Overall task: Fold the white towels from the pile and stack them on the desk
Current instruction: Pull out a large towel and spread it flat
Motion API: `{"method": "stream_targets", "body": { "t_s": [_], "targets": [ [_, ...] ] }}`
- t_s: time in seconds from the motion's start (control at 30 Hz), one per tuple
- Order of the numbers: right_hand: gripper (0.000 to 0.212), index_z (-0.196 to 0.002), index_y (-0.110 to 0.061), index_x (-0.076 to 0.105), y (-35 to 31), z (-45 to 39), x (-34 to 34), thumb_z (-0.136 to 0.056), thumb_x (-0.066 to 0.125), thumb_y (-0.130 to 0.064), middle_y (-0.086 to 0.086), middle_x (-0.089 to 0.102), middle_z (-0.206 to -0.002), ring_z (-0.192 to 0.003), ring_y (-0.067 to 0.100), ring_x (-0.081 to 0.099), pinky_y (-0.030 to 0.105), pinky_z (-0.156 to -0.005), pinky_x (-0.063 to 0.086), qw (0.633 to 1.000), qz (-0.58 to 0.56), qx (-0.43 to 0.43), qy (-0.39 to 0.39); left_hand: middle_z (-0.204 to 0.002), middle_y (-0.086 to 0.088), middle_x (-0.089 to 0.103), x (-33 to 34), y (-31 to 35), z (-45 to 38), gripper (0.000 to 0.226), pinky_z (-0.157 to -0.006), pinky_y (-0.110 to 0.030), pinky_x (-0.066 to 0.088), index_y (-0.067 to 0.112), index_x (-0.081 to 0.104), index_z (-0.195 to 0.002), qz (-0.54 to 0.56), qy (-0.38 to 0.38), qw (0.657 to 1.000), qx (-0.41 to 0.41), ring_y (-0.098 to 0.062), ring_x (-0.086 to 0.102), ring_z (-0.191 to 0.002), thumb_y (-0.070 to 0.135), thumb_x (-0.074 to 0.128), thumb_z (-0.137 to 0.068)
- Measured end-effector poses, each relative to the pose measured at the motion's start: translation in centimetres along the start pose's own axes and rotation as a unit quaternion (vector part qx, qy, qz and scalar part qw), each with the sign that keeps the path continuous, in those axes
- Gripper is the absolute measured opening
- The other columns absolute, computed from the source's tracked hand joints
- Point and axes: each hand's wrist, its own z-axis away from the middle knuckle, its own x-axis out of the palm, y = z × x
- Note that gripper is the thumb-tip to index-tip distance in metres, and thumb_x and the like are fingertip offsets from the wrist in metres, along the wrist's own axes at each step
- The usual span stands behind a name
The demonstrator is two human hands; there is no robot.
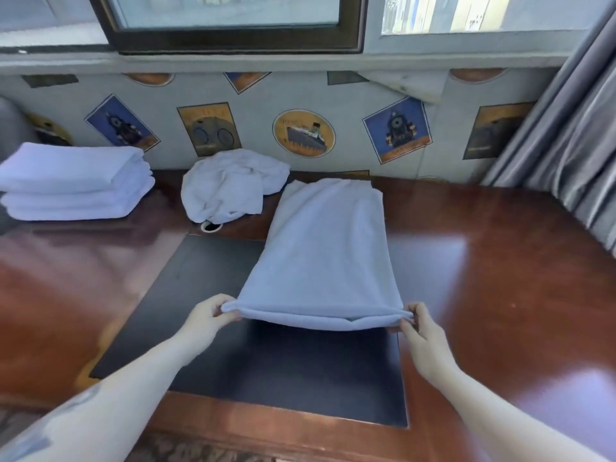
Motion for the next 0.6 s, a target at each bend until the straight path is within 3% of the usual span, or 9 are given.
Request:
{"method": "stream_targets", "body": {
  "t_s": [0.07,0.13,0.2,0.3,0.37,0.4,0.5,0.6],
  "targets": [
    [0.015,-0.090,-0.030,0.047,0.8,1.5,-0.4,-0.098,0.050,-0.017,-0.022,0.067,-0.075,-0.063,0.000,0.058,0.019,-0.060,0.043,0.998,0.054,-0.018,-0.024,-0.092,0.004,0.073,0.3,-1.0,1.4,0.005,-0.076,-0.016,0.044,0.017,0.068,-0.093,-0.040,-0.009,0.999,0.005,-0.006,0.065,-0.087,0.015,0.064,-0.094],
    [0.015,-0.092,-0.035,0.046,1.9,3.0,-0.9,-0.097,0.051,-0.022,-0.017,0.064,-0.072,-0.060,0.003,0.054,0.022,-0.058,0.043,0.990,0.125,-0.029,-0.059,-0.090,0.005,0.071,0.7,-2.1,2.7,0.010,-0.076,-0.019,0.044,0.022,0.068,-0.090,-0.085,-0.017,0.996,0.014,-0.010,0.061,-0.084,0.014,0.063,-0.094],
    [0.017,-0.097,-0.040,0.045,3.0,4.4,-1.5,-0.098,0.050,-0.024,-0.016,0.065,-0.076,-0.069,0.005,0.058,0.028,-0.065,0.047,0.975,0.192,-0.041,-0.103,-0.092,0.011,0.070,1.2,-3.4,4.0,0.012,-0.082,-0.026,0.047,0.029,0.067,-0.093,-0.137,-0.024,0.990,0.012,-0.009,0.062,-0.088,0.018,0.061,-0.095],
    [0.022,-0.112,-0.037,0.052,4.5,6.3,-1.9,-0.097,0.052,-0.021,-0.018,0.062,-0.106,-0.101,0.009,0.058,0.025,-0.087,0.046,0.948,0.274,-0.075,-0.143,-0.100,0.020,0.066,2.3,-5.0,5.9,0.013,-0.087,-0.025,0.047,0.036,0.066,-0.100,-0.268,-0.011,0.963,0.038,-0.003,0.059,-0.097,0.026,0.061,-0.094],
    [0.027,-0.112,-0.027,0.063,5.4,6.9,-1.6,-0.087,0.062,-0.017,-0.012,0.061,-0.112,-0.113,0.014,0.052,0.026,-0.107,0.035,0.922,0.352,-0.119,-0.111,-0.107,0.023,0.061,2.9,-5.5,6.6,0.012,-0.099,-0.025,0.039,0.040,0.064,-0.096,-0.370,-0.013,0.925,0.088,-0.003,0.053,-0.106,0.033,0.066,-0.085],
    [0.027,-0.106,-0.026,0.066,5.4,7.2,-1.4,-0.080,0.066,-0.019,-0.012,0.062,-0.108,-0.114,0.015,0.052,0.028,-0.109,0.031,0.910,0.381,-0.137,-0.089,-0.109,0.026,0.057,3.2,-5.5,6.9,0.014,-0.105,-0.026,0.034,0.041,0.063,-0.094,-0.396,-0.019,0.912,0.100,-0.001,0.049,-0.109,0.041,0.066,-0.081],
    [0.025,-0.096,-0.029,0.065,4.1,7.3,0.0,-0.073,0.073,-0.033,-0.013,0.064,-0.099,-0.107,0.016,0.055,0.032,-0.102,0.038,0.912,0.379,-0.154,-0.040,-0.104,0.027,0.056,4.6,-4.8,7.3,0.025,-0.101,-0.024,0.034,0.039,0.063,-0.097,-0.374,0.015,0.920,0.118,0.001,0.048,-0.103,0.055,0.068,-0.078],
    [0.031,-0.106,-0.027,0.068,2.5,6.8,2.4,-0.077,0.078,-0.035,-0.011,0.067,-0.104,-0.106,0.019,0.061,0.035,-0.096,0.045,0.908,0.378,-0.178,-0.036,-0.113,0.023,0.058,7.0,-3.9,7.1,0.027,-0.099,-0.021,0.034,0.033,0.065,-0.110,-0.355,0.026,0.924,0.141,-0.003,0.051,-0.109,0.047,0.066,-0.087]
  ]
}}
